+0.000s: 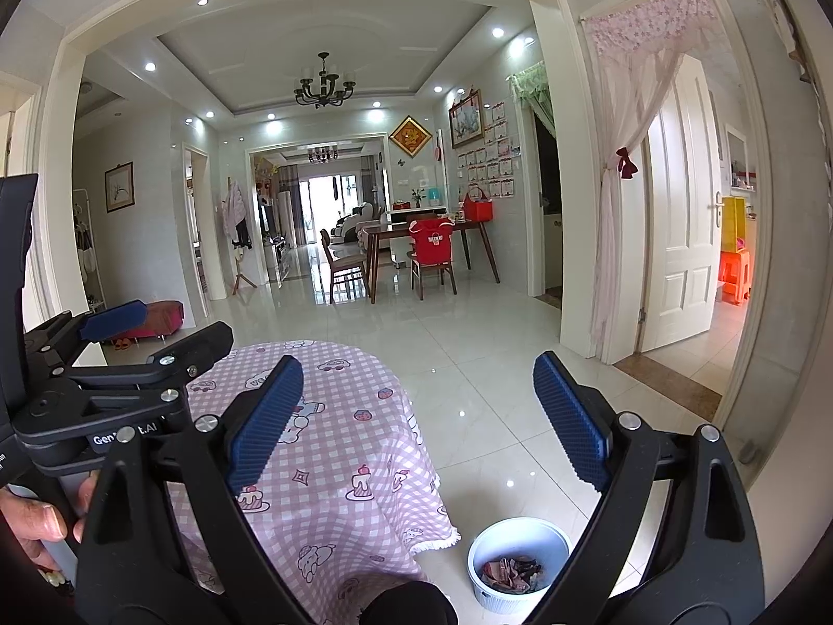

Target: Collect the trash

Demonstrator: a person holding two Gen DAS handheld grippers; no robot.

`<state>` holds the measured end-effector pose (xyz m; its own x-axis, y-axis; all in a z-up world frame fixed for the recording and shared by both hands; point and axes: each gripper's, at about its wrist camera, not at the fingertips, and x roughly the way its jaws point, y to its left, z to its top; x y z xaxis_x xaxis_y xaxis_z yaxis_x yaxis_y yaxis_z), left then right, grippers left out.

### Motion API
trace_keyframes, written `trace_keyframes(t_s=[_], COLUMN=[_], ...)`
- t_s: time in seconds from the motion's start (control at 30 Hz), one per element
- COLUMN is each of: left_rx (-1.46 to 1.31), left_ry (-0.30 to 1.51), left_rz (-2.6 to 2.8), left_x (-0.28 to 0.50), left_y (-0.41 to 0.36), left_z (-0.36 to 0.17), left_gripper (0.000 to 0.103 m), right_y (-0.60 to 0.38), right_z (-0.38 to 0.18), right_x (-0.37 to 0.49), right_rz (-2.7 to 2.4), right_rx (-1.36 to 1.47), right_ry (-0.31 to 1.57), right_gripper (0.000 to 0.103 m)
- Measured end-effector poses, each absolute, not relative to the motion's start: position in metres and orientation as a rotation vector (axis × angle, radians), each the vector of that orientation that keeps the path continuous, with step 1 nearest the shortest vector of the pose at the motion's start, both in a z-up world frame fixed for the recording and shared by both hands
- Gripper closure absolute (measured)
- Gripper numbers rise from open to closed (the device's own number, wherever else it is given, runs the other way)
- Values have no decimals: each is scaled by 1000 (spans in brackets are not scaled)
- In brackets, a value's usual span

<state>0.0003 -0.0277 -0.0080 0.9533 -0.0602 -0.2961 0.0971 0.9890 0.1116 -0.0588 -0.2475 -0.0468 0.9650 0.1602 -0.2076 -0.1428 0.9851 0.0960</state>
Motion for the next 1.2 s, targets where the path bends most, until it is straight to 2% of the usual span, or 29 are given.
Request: trace_keyframes(t_s=[1.2], left_rx=[131], left_ry=[292], left_rz=[-88], left_x=[-6], left_y=[-28], left_z=[-1], left_gripper=[6], right_y=[-245], right_z=[-46], right_x=[-61], right_rz=[160], right_rx=[85], right_ry=[216], right_gripper=[14])
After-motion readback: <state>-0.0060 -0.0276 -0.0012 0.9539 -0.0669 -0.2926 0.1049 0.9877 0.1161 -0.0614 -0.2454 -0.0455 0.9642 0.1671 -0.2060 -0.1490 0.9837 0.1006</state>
